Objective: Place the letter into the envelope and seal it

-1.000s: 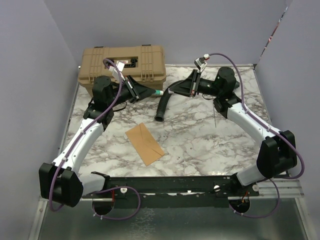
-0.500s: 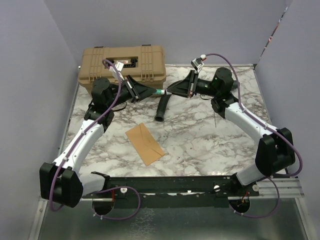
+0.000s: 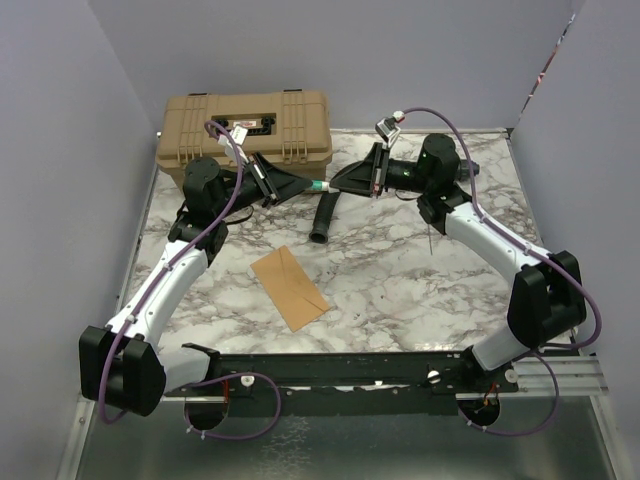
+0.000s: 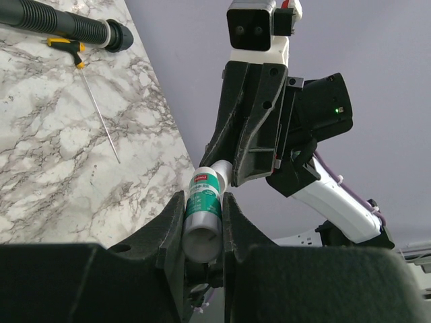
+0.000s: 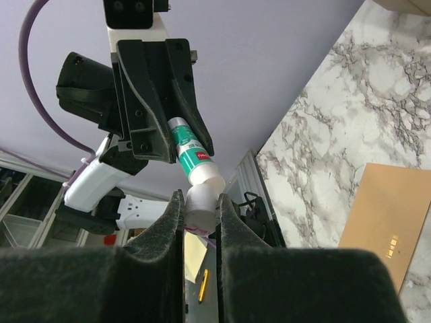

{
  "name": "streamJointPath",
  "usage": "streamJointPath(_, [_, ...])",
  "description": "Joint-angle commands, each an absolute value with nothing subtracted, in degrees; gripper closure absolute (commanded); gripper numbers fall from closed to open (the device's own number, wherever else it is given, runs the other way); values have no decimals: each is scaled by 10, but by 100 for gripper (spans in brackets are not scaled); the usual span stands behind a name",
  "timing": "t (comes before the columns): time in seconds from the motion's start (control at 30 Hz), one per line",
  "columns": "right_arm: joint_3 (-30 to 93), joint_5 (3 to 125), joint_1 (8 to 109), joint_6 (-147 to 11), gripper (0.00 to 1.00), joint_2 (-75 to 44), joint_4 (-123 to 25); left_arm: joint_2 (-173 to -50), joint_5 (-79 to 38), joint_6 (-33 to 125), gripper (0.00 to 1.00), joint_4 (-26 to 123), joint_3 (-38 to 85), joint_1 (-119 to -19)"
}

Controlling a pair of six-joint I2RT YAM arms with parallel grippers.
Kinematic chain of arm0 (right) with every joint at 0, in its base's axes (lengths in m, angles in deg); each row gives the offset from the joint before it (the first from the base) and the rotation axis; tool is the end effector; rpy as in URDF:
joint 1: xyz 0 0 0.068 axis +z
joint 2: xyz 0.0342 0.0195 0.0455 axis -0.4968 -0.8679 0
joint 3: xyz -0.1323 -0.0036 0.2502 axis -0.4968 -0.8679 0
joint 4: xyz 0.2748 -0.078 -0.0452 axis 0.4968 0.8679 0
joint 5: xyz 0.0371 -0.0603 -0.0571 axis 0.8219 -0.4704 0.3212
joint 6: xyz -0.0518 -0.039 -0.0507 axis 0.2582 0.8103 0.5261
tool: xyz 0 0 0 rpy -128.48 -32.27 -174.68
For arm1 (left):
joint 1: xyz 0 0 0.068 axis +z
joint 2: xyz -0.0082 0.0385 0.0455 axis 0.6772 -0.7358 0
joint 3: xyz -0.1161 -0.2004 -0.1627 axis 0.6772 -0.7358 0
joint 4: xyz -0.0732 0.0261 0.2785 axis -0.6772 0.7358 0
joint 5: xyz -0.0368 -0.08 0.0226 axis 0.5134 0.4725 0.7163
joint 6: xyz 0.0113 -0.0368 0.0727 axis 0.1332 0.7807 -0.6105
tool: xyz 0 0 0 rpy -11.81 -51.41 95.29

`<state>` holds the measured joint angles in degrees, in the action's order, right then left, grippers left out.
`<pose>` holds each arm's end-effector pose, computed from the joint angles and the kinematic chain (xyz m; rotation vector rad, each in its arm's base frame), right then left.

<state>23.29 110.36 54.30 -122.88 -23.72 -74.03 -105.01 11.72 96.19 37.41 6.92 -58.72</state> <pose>0.3490 0.2229 0.3455 -0.3091 1.8736 1.8190 0.3033 -0.1363 0.3664 -0.0748 1.8155 -1.5648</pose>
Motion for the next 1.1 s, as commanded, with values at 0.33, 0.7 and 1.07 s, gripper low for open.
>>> streamJointPath(0.33, [258,1110,553,-1216,100,-256,-728,-1038,152,996,100,312,73,-586])
streamJointPath(0.7, [255,1115,561,-1300,100,-266,-792,-1032,154,1038,100,256,71,-586])
streamJointPath(1.07, [238,1119,580,-1476,100,-274,-969,-995,120,1059,100,178,40,-591])
